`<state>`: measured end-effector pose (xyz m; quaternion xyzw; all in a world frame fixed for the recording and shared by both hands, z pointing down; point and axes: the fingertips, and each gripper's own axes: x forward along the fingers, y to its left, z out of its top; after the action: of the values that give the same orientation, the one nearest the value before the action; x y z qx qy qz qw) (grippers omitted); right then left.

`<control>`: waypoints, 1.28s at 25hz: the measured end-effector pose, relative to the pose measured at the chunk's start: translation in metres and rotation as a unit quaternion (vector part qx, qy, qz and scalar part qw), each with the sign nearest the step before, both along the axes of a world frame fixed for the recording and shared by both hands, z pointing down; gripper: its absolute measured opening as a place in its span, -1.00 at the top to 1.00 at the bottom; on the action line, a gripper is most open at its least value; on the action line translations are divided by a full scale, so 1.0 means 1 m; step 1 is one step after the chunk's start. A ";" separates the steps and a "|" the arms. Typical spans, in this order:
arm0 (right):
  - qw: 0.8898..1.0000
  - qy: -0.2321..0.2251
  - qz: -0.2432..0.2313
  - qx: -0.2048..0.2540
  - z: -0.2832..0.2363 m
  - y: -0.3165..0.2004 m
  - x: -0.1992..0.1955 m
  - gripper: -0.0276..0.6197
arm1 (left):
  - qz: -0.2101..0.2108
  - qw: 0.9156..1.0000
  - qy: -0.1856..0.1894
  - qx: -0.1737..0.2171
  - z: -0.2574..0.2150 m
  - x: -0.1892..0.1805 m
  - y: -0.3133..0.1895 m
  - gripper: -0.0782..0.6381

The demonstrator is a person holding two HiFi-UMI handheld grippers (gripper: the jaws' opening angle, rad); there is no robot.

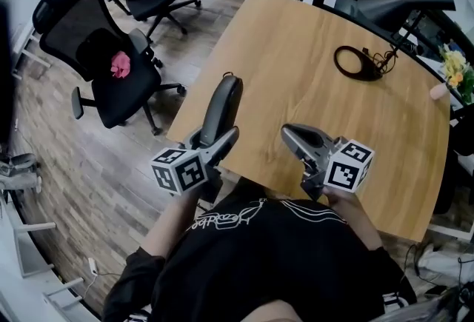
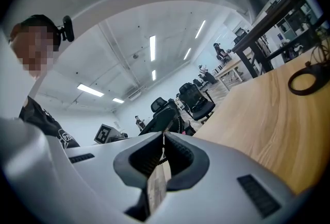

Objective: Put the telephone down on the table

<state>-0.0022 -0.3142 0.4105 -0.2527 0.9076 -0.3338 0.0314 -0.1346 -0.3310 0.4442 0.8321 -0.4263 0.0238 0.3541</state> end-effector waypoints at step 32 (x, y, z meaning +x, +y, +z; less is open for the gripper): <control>0.991 0.011 0.058 -0.120 0.102 -0.117 -0.016 0.79 | 0.099 0.979 -0.157 -0.082 0.155 0.015 -0.130 -0.02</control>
<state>-0.0186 -0.4316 0.5123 -0.3101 0.8453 -0.4349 0.0106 -0.1194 -0.4614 0.5994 0.8241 -0.3887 0.2236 0.3461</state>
